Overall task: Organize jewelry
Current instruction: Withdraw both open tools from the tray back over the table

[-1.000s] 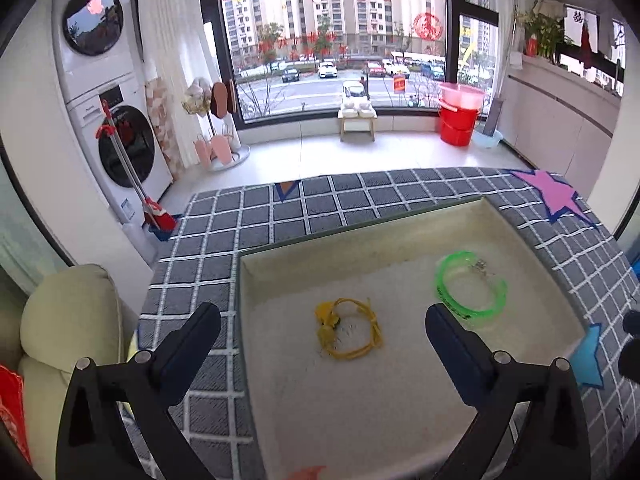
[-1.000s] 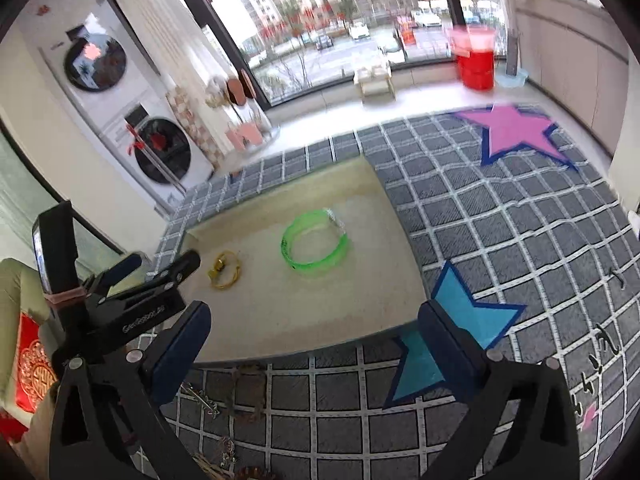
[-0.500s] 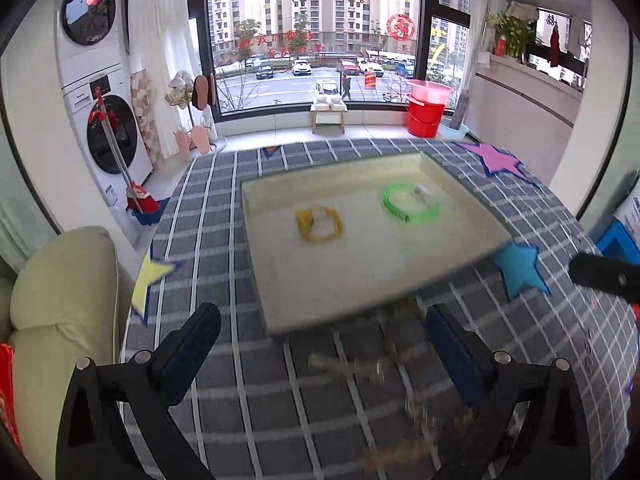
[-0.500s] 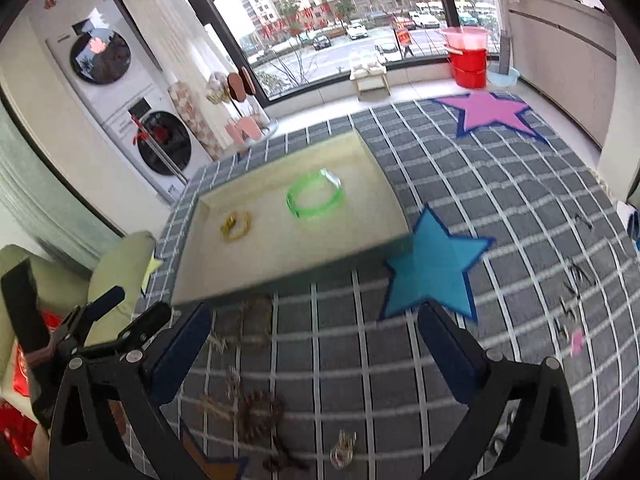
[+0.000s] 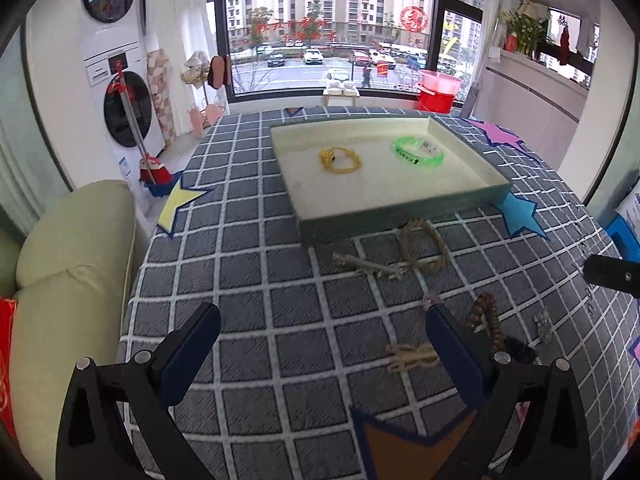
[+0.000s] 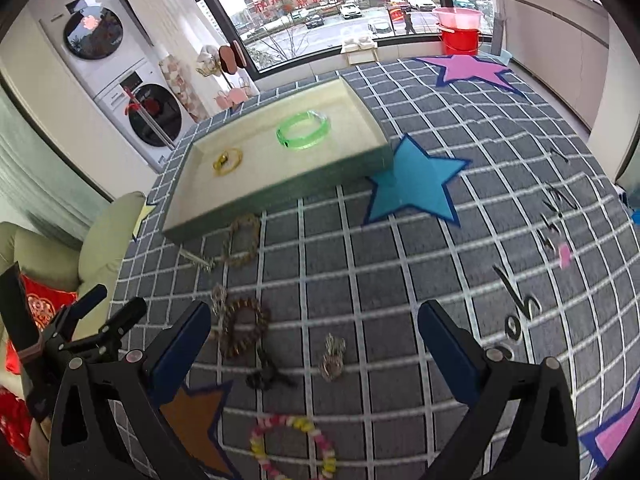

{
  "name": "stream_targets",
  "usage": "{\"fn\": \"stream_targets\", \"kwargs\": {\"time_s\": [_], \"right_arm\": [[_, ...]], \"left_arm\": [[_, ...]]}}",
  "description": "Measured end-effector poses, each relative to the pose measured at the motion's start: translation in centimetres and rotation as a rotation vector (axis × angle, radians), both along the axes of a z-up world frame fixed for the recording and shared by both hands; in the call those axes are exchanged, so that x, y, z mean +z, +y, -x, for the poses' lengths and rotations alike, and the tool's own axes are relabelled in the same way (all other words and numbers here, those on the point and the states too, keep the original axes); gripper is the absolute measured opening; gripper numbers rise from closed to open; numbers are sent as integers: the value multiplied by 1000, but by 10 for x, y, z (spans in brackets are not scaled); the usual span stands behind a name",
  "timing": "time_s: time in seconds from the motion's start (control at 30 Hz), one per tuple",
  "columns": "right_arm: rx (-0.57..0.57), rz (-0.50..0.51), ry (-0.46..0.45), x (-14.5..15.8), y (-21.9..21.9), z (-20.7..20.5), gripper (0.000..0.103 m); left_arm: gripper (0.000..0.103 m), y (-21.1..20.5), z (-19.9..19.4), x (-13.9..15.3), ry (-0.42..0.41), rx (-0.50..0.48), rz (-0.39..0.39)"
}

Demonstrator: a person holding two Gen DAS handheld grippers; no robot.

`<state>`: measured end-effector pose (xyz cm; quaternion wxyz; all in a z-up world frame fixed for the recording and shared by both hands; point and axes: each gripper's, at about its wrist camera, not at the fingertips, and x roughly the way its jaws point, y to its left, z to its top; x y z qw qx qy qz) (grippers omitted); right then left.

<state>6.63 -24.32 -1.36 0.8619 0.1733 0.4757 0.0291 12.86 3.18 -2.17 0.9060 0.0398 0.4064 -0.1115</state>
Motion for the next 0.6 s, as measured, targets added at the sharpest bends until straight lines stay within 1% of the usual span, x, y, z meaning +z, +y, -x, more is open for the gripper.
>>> {"fn": "stream_targets", "kwargs": {"time_s": [0.2,0.33,0.53,0.6], "right_arm": [[-6,15,12,-5,1,22,103],[-1,33,31,-15,4,36,103],[17,52,71,-30,11,57,103],[19,65,76,-33,14,61,103]], "left_arm": [[103,10,9,-6,25,8,23],[103,10,14,-13,37,0,1],[103,5,19,-21,71,-33,5],[103,2,18,-24,74,-45,-5]]}}
